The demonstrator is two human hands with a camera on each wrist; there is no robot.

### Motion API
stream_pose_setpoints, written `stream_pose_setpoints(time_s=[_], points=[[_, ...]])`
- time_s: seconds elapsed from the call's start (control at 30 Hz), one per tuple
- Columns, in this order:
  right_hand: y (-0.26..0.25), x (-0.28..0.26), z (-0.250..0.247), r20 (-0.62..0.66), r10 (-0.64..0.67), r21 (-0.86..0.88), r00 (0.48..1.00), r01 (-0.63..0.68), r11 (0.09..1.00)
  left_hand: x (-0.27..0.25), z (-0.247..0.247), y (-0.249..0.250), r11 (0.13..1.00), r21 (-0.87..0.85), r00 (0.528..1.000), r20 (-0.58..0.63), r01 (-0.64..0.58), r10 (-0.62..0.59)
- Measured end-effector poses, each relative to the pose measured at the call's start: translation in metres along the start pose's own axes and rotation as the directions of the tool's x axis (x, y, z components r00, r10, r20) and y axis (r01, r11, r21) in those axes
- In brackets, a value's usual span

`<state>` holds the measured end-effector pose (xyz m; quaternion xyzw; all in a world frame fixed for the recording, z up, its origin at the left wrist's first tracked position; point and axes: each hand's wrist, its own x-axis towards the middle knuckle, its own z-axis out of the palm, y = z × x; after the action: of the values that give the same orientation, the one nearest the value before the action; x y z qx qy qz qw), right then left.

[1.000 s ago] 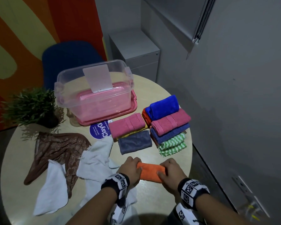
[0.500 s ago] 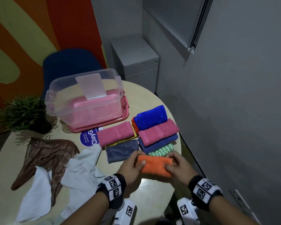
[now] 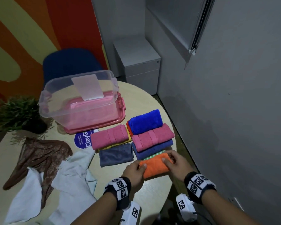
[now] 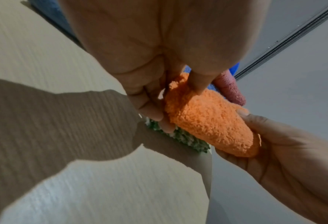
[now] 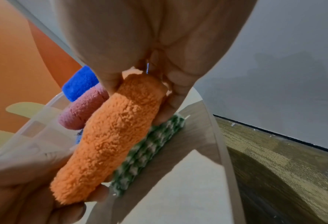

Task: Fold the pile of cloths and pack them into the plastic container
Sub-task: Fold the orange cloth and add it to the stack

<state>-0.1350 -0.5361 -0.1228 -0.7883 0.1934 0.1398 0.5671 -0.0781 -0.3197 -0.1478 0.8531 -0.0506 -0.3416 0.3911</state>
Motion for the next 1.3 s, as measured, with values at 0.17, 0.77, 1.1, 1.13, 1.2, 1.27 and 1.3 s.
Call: stream_pose_setpoints(time_s=[0.17, 0.77, 1.1, 1.13, 1.2, 1.27, 1.3], points=[[0.002, 0.013, -0.001, -0.102, -0.002, -0.005, 0.995, 0.001, 1.000, 0.009, 0.008, -0.001, 0.993, -0.111, 0.996, -0.073, 0.046, -0.054], [0.027, 0.011, 0.007, 0.019, 0.042, -0.216, 0.999, -0.037, 0.976, 0.013, 0.008, -0.017, 0.923, -0.339, 0.983, 0.063, 0.185, -0.174], [0.008, -0.009, 0.033, 0.175, 0.061, -0.231, 0.983, -0.019, 0.973, -0.026, -0.027, -0.029, 0.911, -0.338, 0.971, 0.105, 0.239, -0.216], [0.003, -0.011, 0.034, 0.182, 0.056, -0.215, 0.982, -0.016, 0.977, -0.030, -0.032, -0.029, 0.904, -0.360, 0.973, 0.094, 0.230, -0.210], [-0.006, -0.015, 0.032, 0.211, 0.049, -0.177, 0.976, -0.011, 0.984, -0.039, -0.042, -0.024, 0.897, -0.395, 0.980, 0.089, 0.199, -0.178], [-0.013, -0.019, 0.029, 0.261, 0.046, -0.159, 0.964, -0.004, 0.987, -0.047, -0.052, -0.016, 0.905, -0.402, 0.989, 0.090, 0.142, -0.115], [-0.018, -0.022, 0.028, 0.278, 0.043, -0.150, 0.960, -0.001, 0.989, -0.051, -0.056, -0.012, 0.914, -0.393, 0.993, 0.084, 0.104, -0.078]])
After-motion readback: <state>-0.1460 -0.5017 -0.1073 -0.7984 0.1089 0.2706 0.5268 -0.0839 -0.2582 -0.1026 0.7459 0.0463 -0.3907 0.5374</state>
